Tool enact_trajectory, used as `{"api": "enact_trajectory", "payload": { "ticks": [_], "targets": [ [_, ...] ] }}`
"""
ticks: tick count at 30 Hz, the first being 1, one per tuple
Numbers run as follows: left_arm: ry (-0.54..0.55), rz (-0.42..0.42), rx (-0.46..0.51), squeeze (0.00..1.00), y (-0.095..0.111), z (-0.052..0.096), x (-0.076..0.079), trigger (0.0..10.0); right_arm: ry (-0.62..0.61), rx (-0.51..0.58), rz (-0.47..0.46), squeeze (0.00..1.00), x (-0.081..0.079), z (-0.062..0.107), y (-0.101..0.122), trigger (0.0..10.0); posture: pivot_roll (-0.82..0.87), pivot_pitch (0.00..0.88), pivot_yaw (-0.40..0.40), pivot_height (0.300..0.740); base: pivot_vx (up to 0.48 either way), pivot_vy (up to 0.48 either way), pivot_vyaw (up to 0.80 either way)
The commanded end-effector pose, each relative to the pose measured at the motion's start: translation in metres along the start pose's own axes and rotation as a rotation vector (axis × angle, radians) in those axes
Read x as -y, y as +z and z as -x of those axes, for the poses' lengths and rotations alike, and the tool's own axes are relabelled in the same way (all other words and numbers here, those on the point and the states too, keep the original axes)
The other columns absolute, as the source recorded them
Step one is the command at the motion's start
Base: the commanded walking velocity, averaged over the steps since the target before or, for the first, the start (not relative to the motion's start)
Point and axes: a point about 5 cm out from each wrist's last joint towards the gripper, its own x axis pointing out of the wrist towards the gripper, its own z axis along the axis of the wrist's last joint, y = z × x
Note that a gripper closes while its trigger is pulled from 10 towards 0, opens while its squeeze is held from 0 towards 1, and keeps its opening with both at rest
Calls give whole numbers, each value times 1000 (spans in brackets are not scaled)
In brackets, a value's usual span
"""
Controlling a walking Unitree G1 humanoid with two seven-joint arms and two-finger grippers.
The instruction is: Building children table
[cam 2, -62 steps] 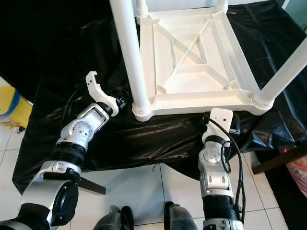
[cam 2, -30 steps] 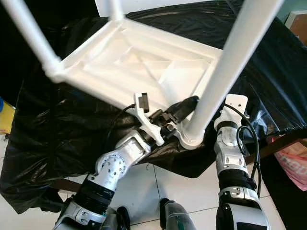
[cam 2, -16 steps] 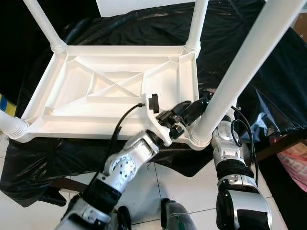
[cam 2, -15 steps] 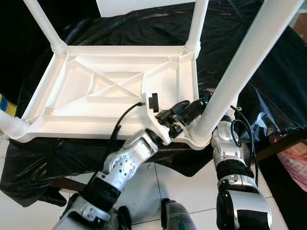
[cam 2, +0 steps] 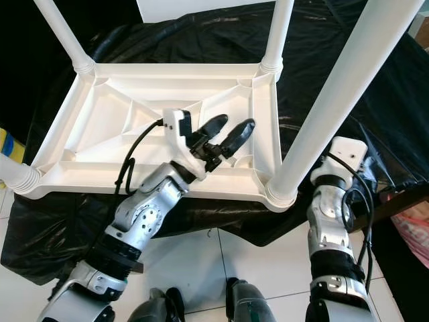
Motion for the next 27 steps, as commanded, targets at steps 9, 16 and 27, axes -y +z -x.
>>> {"api": "enact_trajectory", "payload": {
  "ticks": [9, 16, 27],
  "targets": [
    [-446, -324, -197, 0, -12, 43, 17, 10000, 62, 14, 5, 0, 0, 52, 14, 10000, -182, 189, 25, 740, 0, 0, 0],
    [-451, -440, -234, 0, -10, 56, 15, 10000, 74, 12, 20, 0, 1, 74, 20, 10000, -181, 172, 24, 740, 0, 0, 0],
    [-529, -622, -355, 0, -19, 82, 16, 10000, 78, -45, 2, 0, 2, 109, 22, 10000, -176, 144, 23, 740, 0, 0, 0]
  ]
}}
